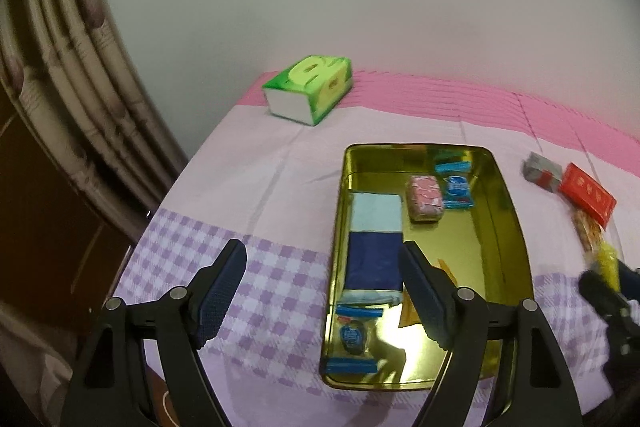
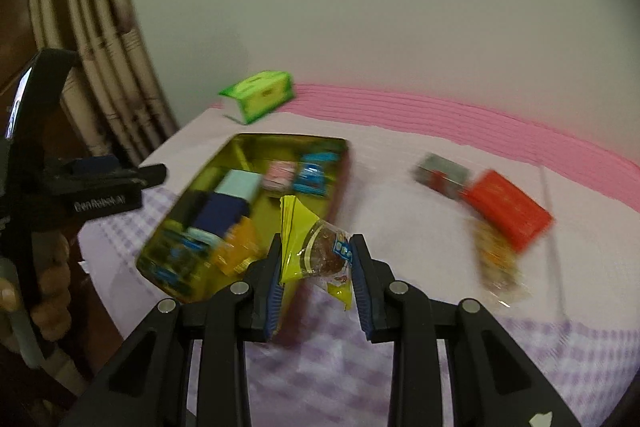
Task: Organize snacks
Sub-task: 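Carry the yellow-wrapped candy into the tray with the right gripper and release, then move the left gripper to the grey-green packet and grasp it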
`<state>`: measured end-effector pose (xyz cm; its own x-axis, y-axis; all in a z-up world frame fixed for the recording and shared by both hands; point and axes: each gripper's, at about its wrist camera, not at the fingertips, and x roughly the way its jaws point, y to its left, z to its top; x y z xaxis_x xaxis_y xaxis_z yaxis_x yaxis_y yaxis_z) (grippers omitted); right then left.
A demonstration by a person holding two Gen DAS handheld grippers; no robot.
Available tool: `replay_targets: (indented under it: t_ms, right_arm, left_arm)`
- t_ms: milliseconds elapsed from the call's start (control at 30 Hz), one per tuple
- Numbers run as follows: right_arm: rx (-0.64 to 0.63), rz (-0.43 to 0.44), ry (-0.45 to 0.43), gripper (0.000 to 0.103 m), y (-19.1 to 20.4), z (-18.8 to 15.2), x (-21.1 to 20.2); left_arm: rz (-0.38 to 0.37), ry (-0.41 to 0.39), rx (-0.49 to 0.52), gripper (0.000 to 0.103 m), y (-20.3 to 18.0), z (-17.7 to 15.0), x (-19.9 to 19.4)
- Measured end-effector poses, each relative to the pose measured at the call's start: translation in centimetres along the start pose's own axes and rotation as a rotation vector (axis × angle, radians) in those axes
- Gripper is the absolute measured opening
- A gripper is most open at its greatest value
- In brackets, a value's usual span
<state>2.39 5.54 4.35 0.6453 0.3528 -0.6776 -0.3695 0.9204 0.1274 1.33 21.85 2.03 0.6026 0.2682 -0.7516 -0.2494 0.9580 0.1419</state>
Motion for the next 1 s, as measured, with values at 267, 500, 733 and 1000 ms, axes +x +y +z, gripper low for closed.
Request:
replay_targets:
  t_ms: [267,500,733,1000]
  right_arm:
    - [-0.046,0.041,0.064,0.029,3.3,2.9,6.2]
    - [-0.031,0.025,0.122,0.032,3.3,3.4,10.6]
    - [-0.027,0.019,0.125,0.032,3.6,4.1,12.0]
    - [-0.005,0.055,0.043,0.036,3.7,4.0,9.7]
  left_arm:
    - [0.019,-0.003,-0.027,0.079,0.7,0.3,0.2]
    - [0.016,0.003,-0.018,0.079,0.7,0.4,0.4]
    - [0.009,0.007,-0.009,0.08,0.3,0.3,0.5]
    - [0.005,0.013,-0.006,0.08,0.2,0.3,0.6]
